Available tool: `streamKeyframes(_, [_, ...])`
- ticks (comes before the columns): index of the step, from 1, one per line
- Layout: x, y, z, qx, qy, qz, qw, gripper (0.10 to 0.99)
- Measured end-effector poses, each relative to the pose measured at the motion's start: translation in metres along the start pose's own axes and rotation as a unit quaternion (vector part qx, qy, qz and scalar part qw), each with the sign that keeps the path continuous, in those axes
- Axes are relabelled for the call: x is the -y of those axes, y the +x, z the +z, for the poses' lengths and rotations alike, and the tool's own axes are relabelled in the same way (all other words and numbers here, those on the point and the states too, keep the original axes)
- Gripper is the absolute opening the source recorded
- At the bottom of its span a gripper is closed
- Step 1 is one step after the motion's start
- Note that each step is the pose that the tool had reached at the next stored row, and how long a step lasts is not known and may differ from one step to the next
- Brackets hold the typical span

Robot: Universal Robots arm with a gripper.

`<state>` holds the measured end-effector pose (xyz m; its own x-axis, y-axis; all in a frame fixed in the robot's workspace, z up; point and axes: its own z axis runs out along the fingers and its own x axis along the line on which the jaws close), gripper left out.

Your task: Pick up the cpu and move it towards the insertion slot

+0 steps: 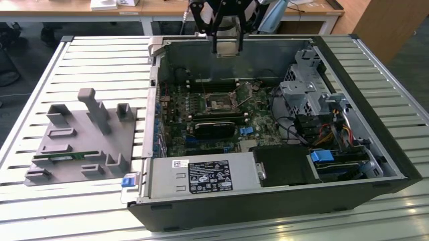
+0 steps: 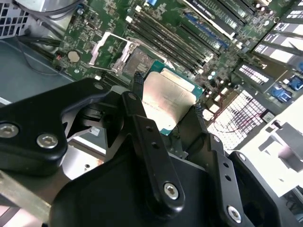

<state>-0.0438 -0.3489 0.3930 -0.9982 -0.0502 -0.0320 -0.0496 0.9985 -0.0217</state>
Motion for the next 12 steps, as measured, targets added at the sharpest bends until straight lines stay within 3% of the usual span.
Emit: streamKeyframes(12, [-0.0149,-0.0098,0.0004,0.0003,0.0000,0.000,1.0000,0.541])
